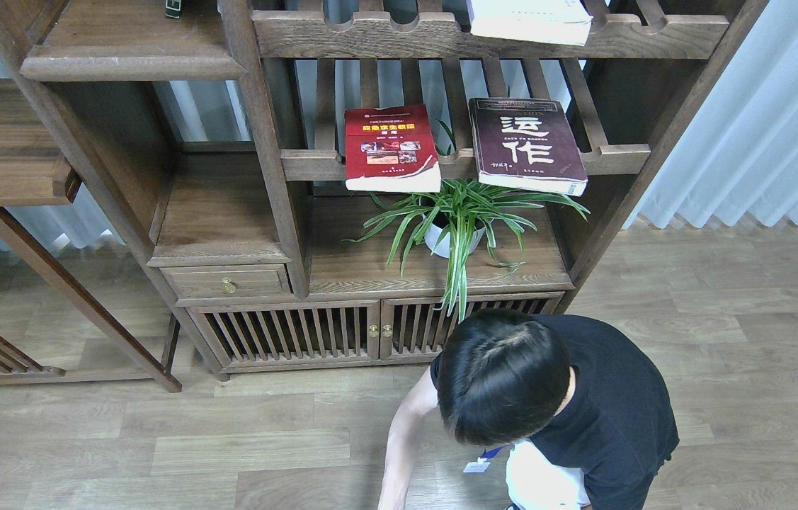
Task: Organize books on shelf
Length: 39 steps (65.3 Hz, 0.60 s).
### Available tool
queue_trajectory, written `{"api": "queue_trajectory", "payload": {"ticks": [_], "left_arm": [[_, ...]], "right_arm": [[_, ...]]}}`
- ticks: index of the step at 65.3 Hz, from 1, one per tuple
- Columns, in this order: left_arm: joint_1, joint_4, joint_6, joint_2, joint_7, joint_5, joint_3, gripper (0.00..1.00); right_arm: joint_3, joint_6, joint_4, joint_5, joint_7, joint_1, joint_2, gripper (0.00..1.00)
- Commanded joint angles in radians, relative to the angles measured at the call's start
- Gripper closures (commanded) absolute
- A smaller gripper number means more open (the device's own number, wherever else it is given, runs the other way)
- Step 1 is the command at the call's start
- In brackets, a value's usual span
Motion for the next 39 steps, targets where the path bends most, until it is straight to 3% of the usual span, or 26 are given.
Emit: {"api": "queue_trajectory", "payload": {"ticks": [1,39], "left_arm": [[0.000,0.095,0.000,0.000,0.001,0.000,-0.001,0.00],[0.000,0.095,0.000,0.000,0.001,0.000,0.001,0.00]], "right_arm": [[0.000,0.000,0.000,0.000,-0.001,0.000,0.000,0.01],[0.000,0.000,-0.001,0.000,0.000,0.000,0.000,0.01]]}}
